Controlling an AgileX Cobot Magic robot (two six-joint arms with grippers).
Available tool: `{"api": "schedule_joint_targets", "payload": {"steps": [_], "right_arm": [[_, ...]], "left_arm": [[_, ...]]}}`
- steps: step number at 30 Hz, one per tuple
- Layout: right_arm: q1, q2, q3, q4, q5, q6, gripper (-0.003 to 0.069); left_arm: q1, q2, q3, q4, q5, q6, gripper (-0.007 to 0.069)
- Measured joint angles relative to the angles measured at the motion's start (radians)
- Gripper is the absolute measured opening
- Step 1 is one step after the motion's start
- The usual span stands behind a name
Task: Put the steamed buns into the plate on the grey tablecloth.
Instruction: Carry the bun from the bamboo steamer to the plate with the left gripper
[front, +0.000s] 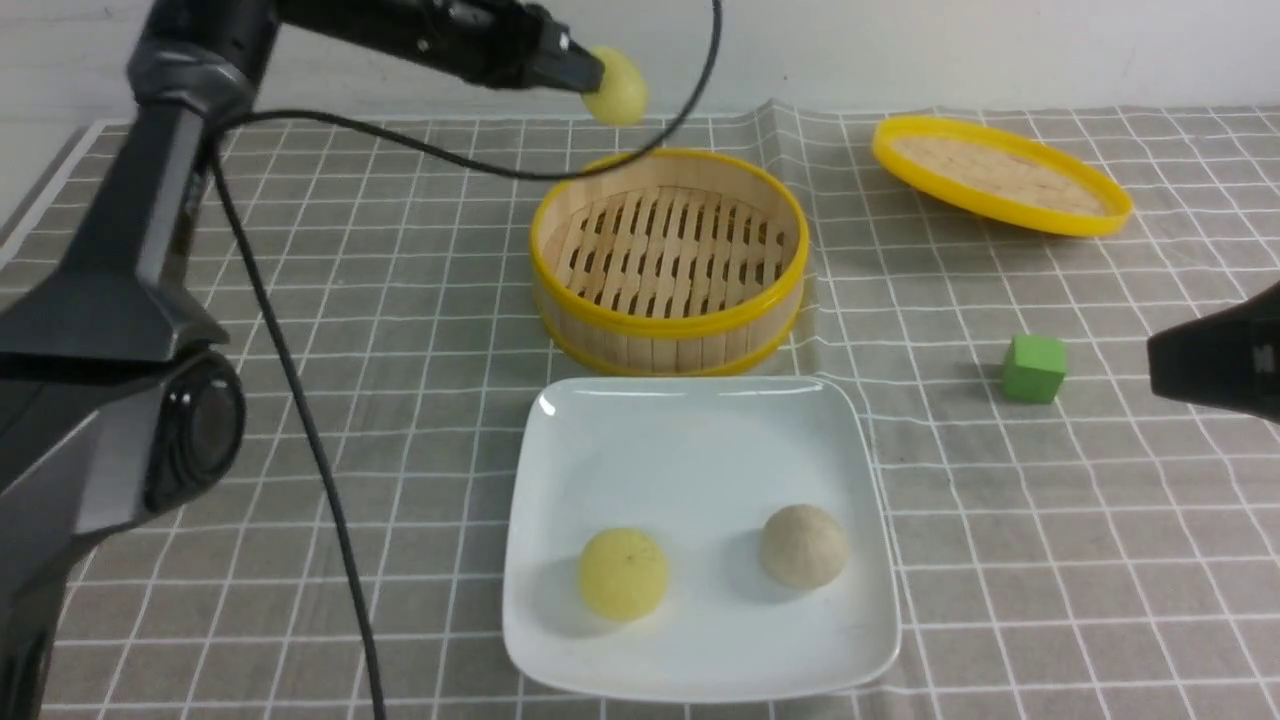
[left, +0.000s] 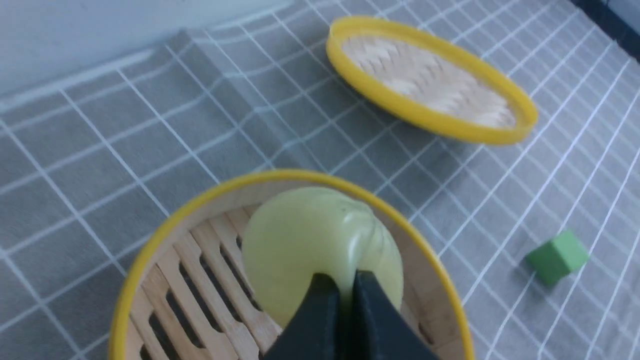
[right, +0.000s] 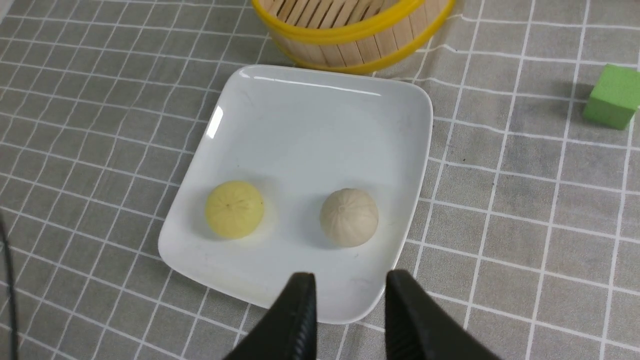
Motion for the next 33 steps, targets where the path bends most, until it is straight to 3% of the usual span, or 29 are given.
{"api": "schedule_joint_targets", "payload": {"steps": [5, 6, 12, 18, 23, 26, 33], "right_arm": [[0.000, 0.000, 0.000, -0.001, -0.002, 0.000, 0.0173], [0.000, 0.000, 0.000, -0.001, -0.001, 0.000, 0.0127], [0.000, 0.000, 0.000, -0.024, 0.005, 0.000, -0.0005], [0.000, 0.000, 0.000, -0.081, 0.039, 0.003, -0.0017], [0.000, 0.000, -0.020, -0.123, 0.077, 0.043, -0.0017], [0.000, 0.000, -0.053, -0.159, 0.100, 0.082, -0.0015], [0.000, 0.000, -0.068, -0.177, 0.102, 0.091, -0.0013]], "left_arm": [[0.042, -0.124, 0.000, 0.007, 0.000, -0.165, 0.0015], [0.056, -0.181, -0.002, 0.009, 0.000, -0.256, 0.0015], [0.054, -0.291, -0.004, 0.036, 0.000, -0.397, 0.0017], [0.040, -0.368, -0.005, 0.096, 0.000, -0.502, 0.0017], [-0.015, -0.395, 0.029, 0.105, 0.000, -0.514, 0.0017], [-0.103, -0.500, 0.302, 0.193, 0.000, -0.445, 0.0017], [-0.178, -0.731, 0.852, 0.409, 0.000, -0.346, 0.0017]]}}
